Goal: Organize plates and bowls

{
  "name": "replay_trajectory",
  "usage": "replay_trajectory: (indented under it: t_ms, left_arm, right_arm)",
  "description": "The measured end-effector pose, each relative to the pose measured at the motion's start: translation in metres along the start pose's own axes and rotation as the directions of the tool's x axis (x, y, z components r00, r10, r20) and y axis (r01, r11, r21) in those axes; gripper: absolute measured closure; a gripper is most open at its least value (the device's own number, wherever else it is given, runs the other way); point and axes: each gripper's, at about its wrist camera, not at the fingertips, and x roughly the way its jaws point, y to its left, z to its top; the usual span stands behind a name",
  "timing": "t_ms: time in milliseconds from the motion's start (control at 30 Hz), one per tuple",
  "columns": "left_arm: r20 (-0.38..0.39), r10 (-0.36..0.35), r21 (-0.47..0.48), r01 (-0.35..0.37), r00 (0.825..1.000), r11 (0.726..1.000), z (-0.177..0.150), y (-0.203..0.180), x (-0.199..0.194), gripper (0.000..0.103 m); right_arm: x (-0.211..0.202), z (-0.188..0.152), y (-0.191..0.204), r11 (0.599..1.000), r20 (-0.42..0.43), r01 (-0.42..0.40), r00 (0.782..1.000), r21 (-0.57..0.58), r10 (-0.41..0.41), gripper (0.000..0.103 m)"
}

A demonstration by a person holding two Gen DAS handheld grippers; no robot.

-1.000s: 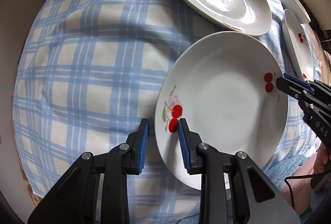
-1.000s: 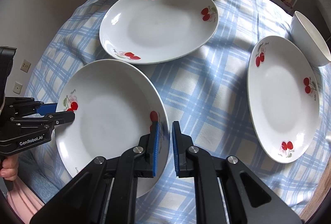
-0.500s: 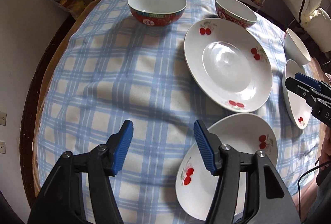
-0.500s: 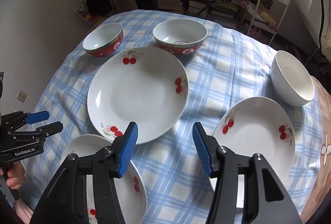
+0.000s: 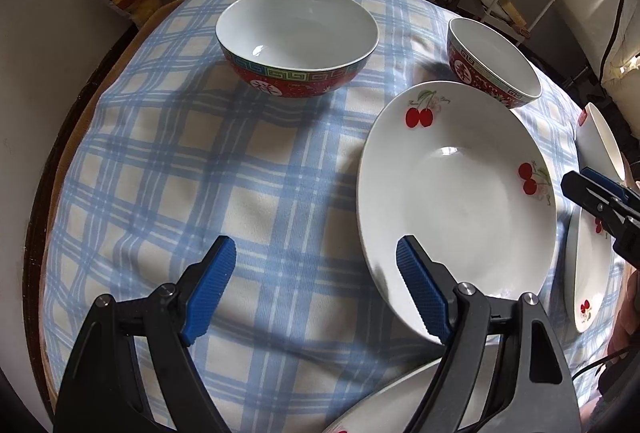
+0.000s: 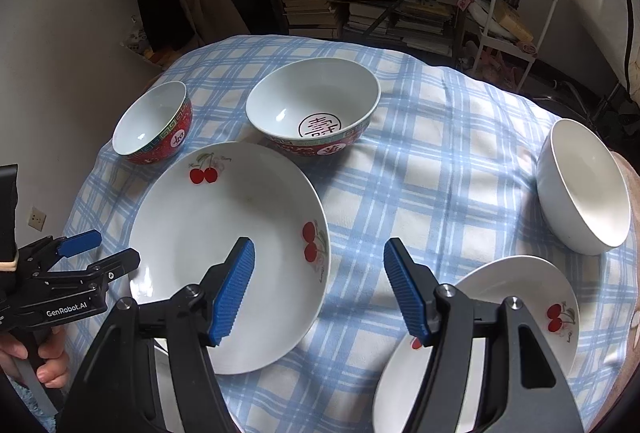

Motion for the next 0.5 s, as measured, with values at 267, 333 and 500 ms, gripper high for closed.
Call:
replay_trajectory:
  t_ms: [267, 333, 500]
  left_arm:
    - [-0.044, -0.045, 0.001, 0.045, 0.998, 0.999, 0.012, -0.003, 0.022, 0.051]
    - [-0.026, -0.073, -0.012, 0.073, 0.997, 0.997, 0.014, -0.002, 0.021, 0.061]
    - [-0.022, -0.158, -0.024, 0.158, 0.987, 0.987, 0.017, -0.002, 0.022, 0.084]
  right_arm:
    - [0.027, -0.001, -0.006, 1.000, -0.051, -0.018, 0.999, 0.015, 0.019, 0.042]
    - [0.033, -0.002, -0.008, 0.999, -0.074, -0.027, 0.997, 0.023, 0.029, 0.067]
    - [0.043, -0.005, -0.014, 0.994, -0.111, -0.087, 0.989, 0.059, 0.093, 0.092]
